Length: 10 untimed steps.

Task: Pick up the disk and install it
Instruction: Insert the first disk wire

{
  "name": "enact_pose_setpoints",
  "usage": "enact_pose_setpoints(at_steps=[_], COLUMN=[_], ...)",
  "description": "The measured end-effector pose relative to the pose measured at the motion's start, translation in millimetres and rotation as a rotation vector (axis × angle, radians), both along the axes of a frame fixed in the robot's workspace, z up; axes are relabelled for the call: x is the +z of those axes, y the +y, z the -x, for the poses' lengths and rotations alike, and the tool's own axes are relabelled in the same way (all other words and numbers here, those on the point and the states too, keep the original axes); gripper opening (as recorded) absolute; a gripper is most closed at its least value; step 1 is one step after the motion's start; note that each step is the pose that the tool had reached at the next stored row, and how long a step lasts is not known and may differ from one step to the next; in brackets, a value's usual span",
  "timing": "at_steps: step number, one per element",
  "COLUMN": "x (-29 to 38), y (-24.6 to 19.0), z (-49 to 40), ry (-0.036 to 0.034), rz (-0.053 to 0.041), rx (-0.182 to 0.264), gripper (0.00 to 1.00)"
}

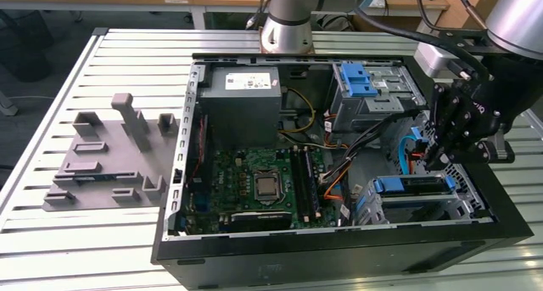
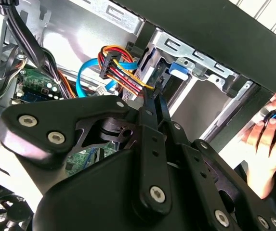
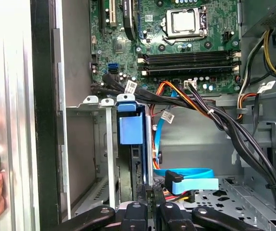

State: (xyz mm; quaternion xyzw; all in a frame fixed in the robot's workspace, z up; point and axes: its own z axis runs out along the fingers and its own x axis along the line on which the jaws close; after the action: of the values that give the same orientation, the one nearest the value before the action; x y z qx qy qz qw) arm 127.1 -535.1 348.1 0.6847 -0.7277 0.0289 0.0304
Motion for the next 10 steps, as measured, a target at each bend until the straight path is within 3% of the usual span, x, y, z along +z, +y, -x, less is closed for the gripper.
enact_pose_setpoints(at_steps=[10], x=[-6.4], y=[-4.2], z=[0.0], ry=[0.0035], rz=[0.0006], rx=[0.000], gripper=[0.17])
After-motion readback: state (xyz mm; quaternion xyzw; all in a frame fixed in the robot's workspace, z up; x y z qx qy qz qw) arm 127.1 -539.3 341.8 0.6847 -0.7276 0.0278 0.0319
